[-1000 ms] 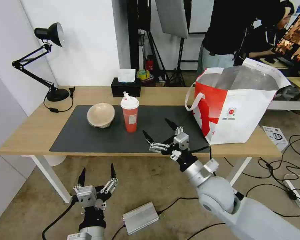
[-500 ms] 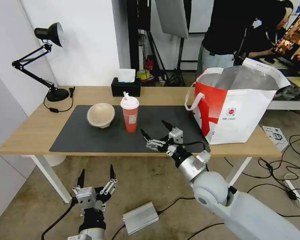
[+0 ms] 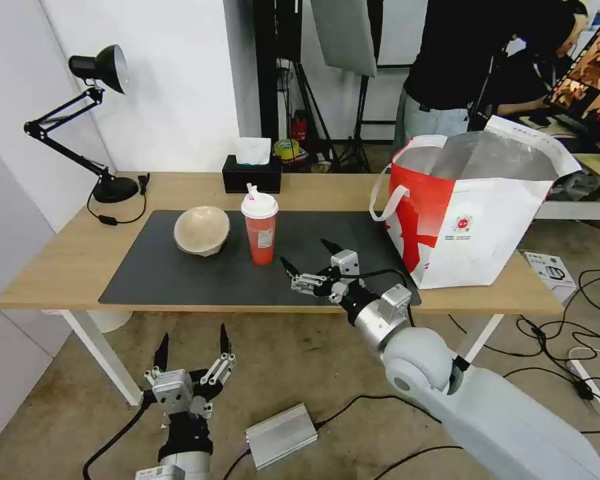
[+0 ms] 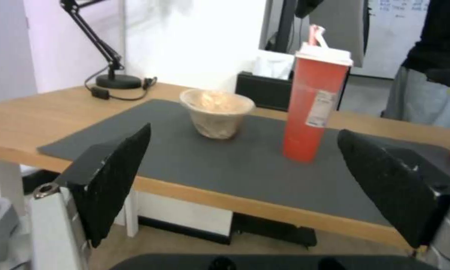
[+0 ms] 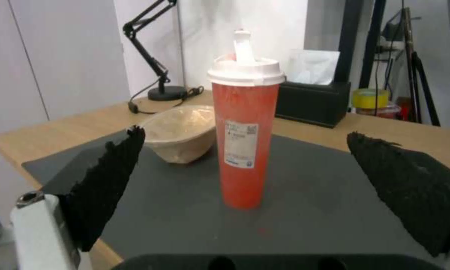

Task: Pick up the trash from the table and place it into the takeout bag.

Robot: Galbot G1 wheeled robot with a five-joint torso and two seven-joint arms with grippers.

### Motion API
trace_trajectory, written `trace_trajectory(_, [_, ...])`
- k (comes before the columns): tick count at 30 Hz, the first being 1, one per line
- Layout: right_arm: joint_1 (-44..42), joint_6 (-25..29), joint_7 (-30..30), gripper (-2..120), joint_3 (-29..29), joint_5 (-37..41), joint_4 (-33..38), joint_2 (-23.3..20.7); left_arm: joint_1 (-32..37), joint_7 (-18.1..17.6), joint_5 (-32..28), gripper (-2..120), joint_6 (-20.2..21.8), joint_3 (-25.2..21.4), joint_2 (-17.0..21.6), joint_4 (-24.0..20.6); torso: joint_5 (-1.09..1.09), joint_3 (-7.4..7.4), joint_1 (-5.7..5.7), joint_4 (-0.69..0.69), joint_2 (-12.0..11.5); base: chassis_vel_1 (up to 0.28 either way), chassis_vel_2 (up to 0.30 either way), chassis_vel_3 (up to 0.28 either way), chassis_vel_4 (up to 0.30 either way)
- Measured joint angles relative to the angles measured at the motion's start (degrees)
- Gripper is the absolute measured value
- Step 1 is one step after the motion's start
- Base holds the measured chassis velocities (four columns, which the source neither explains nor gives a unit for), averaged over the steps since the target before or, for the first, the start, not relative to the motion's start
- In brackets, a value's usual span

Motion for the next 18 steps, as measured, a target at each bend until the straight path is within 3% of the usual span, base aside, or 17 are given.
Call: trace_trajectory(18, [11.2,-4.2,0.2,100,-3.2,3.7,-7.6,4.3,-0.1,0.0,-0.5,100,0.0,0.1,0.3,1.3,-0.01,0.00,0.00,0.00,0.0,0.000,0.000,0.000,0.000])
